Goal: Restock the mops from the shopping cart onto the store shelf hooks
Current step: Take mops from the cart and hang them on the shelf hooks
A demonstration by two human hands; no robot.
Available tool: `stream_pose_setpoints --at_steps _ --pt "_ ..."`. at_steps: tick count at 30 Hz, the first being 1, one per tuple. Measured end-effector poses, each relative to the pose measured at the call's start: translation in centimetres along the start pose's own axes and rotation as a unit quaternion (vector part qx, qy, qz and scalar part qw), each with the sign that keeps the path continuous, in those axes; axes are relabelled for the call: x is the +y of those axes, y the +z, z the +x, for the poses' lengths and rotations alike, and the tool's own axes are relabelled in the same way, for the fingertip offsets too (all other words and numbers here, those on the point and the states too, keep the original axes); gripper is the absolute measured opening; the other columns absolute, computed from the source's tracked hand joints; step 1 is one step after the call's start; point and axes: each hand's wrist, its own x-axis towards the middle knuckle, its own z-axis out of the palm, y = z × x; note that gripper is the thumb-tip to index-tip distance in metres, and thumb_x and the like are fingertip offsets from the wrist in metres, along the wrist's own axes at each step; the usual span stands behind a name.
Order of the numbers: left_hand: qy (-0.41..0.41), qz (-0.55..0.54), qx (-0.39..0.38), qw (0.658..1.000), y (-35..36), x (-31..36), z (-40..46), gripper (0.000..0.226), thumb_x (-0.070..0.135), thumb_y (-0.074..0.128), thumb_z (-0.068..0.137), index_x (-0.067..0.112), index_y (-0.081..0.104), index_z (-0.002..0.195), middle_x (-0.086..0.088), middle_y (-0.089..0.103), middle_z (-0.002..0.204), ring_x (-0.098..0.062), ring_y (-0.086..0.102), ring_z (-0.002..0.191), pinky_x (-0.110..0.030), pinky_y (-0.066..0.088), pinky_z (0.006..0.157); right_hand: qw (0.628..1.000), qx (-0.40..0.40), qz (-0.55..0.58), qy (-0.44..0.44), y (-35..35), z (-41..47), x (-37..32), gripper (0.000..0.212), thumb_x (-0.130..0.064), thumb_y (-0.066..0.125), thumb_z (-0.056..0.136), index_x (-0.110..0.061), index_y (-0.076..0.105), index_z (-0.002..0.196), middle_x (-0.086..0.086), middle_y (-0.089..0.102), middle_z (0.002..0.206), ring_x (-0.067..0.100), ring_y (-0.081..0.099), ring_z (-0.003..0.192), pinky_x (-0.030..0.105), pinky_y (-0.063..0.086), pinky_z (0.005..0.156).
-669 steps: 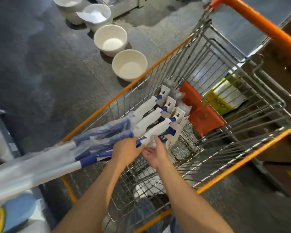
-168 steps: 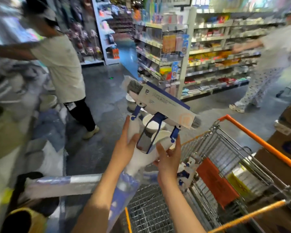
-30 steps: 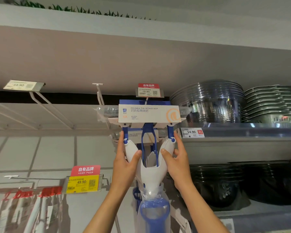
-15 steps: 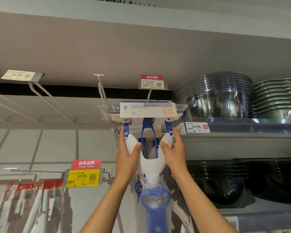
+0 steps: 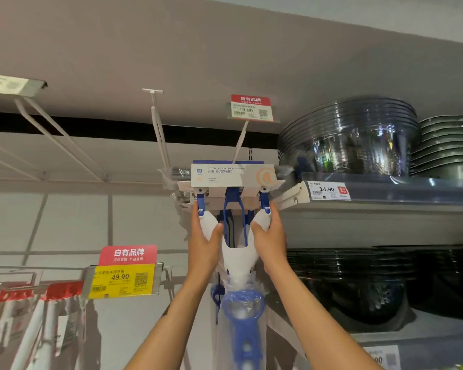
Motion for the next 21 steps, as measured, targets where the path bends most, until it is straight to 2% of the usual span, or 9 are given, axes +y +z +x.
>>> stream_pose_setpoints --at_steps 4,7,9,12,17,21 --pt "0.005 0.006 0.002 1.000 0.1 -1.3 0.8 0.080 0.039 0.061 0.094 0.044 0.012 0.157 0.008 0.031 0.162 -0.022 0.039 0.143 -0.054 0.041 0.112 1.000 0.001 0.002 0.022 1.1 0.7 0.7 0.064 -0.013 0.052 0.102 -0.035 0.025 0.155 0.007 0.049 0.144 0.024 0.052 0.111 0.034 0.043 0.087" --pt "0.001 0.012 0.003 1.000 0.1 -2.3 1.2 0.077 0.029 0.061 0.098 0.041 0.014 0.158 0.005 0.032 0.161 -0.024 0.040 0.142 -0.053 0.041 0.112 1.000 0.004 -0.001 0.030 1.8 1.0 1.4 0.066 -0.010 0.052 0.102 -0.033 0.023 0.156 0.006 0.047 0.149 0.031 0.050 0.129 0.040 0.044 0.098" --pt "-0.016 0.018 0.002 1.000 0.2 -2.8 1.4 0.075 0.025 0.059 0.100 0.040 0.013 0.158 0.003 0.032 0.160 -0.026 0.040 0.141 -0.054 0.042 0.111 0.999 0.012 -0.001 0.034 2.4 1.2 1.9 0.066 -0.011 0.053 0.101 -0.035 0.025 0.155 0.006 0.049 0.147 0.031 0.051 0.129 0.041 0.044 0.099" --pt "-0.025 0.025 -0.002 0.999 0.4 -3.7 1.8 0.075 0.026 0.058 0.100 0.044 0.012 0.156 0.004 0.033 0.159 -0.026 0.042 0.140 -0.055 0.043 0.110 0.999 0.014 0.002 0.046 2.9 1.7 2.6 0.064 -0.011 0.055 0.100 -0.034 0.028 0.154 0.007 0.052 0.144 0.031 0.052 0.126 0.040 0.045 0.096" --pt "-0.061 0.012 -0.001 0.998 0.7 -5.0 2.1 0.074 0.026 0.058 0.100 0.042 0.014 0.157 0.004 0.031 0.160 -0.025 0.040 0.141 -0.054 0.042 0.111 0.999 0.014 -0.014 0.049 3.4 1.8 3.4 0.062 -0.009 0.052 0.101 -0.030 0.029 0.154 0.008 0.050 0.146 0.034 0.050 0.130 0.045 0.044 0.102" --pt "-0.064 0.017 -0.006 0.998 0.6 -5.8 1.8 0.075 0.030 0.059 0.099 0.051 0.012 0.154 0.007 0.035 0.157 -0.028 0.048 0.132 -0.058 0.050 0.100 0.999 0.007 -0.008 0.046 3.3 1.7 4.1 0.063 -0.008 0.053 0.101 -0.028 0.029 0.155 0.007 0.049 0.148 0.032 0.048 0.132 0.037 0.042 0.100"
